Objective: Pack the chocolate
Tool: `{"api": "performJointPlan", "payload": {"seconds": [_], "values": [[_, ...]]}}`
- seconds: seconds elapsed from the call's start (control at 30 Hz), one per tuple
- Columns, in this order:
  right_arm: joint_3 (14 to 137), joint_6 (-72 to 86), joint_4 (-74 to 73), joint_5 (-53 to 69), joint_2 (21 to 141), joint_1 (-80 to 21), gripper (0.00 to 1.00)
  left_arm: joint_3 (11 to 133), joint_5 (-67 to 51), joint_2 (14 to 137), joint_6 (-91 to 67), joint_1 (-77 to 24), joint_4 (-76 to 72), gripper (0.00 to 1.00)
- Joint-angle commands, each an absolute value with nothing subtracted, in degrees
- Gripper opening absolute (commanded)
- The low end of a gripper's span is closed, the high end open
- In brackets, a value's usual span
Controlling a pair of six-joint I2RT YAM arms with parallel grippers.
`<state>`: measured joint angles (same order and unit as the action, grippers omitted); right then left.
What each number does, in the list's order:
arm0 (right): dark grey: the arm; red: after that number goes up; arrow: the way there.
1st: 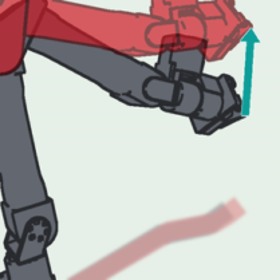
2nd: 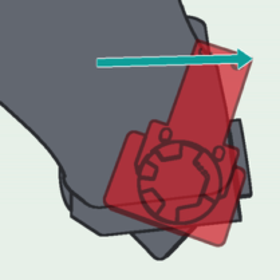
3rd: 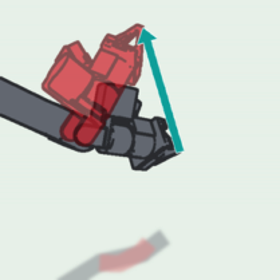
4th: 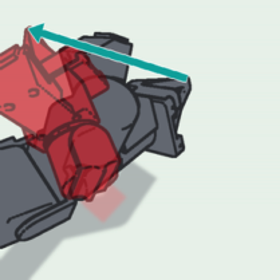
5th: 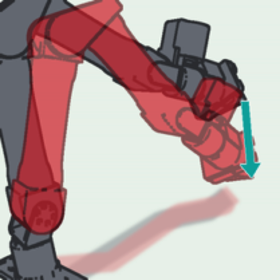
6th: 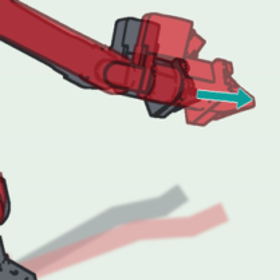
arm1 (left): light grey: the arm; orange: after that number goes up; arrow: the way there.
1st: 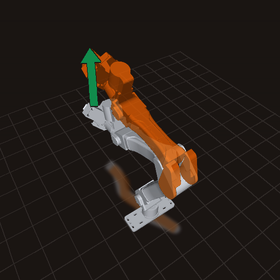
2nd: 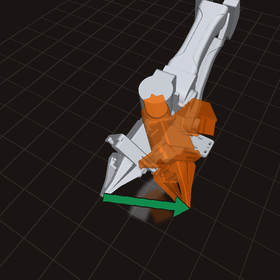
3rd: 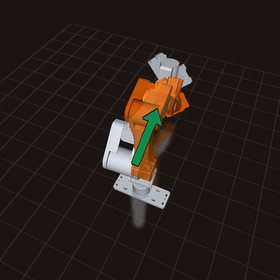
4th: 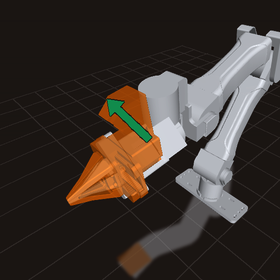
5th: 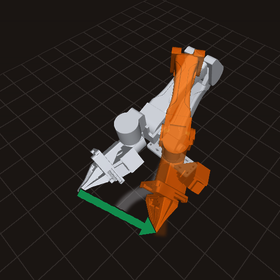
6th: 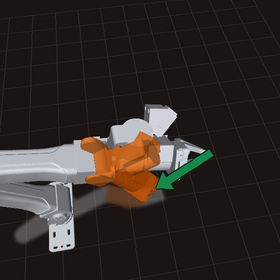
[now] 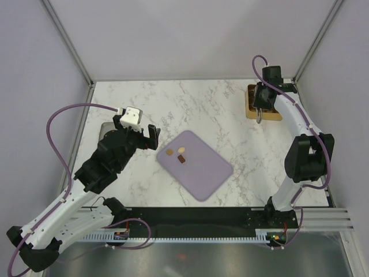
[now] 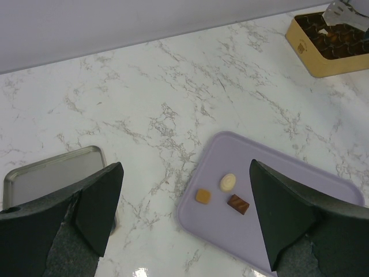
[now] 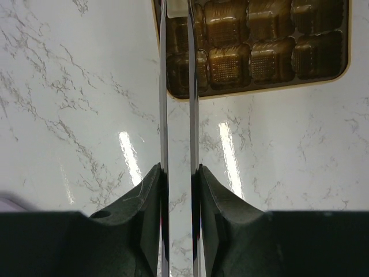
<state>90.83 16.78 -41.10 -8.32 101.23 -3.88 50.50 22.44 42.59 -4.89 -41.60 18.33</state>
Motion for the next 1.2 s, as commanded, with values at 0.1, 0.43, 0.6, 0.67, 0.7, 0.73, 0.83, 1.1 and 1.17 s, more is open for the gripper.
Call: {"api": "performJointPlan", "payload": {"seconds": [0.1,0.43,0.6,0.67,0.7,0.73,0.83,1.1,1.17], "values": [[92.9,17.2,-40.0,-6.6,103.2,-3.3,0.36,50.3,23.9,42.2,-2.7,-41.8,16.2,0.98],[92.7,16.8,-38.9,-7.3,106.1,-3.1,0.38,50.3,23.9,42.5,-2.6,-41.8,16.2,0.98],[92.1,16.6,-38.9,-8.0,106.1,-3.1,0.38,50.4,23.9,42.5,-2.5,-41.8,16.1,0.98],[91.8,16.7,-39.0,-8.2,106.0,-3.2,0.38,50.3,23.9,42.5,-2.5,-41.7,16.0,0.98],[91.6,16.6,-39.0,-8.3,105.7,-3.1,0.39,50.3,24.0,42.5,-2.5,-41.8,16.0,0.98],[91.4,16.6,-39.0,-8.4,105.6,-3.1,0.39,50.3,23.9,42.5,-2.5,-41.8,16.1,0.98],[91.0,16.7,-38.9,-9.1,105.5,-3.1,0.4,50.4,24.0,42.5,-2.5,-41.8,16.0,0.98],[91.1,16.7,-39.0,-9.2,105.2,-3.2,0.44,50.3,24.1,42.4,-2.5,-41.8,16.1,0.98],[91.2,16.8,-38.9,-9.1,104.9,-3.1,0.45,50.3,24.1,42.4,-2.5,-41.8,16.0,0.98]]}}
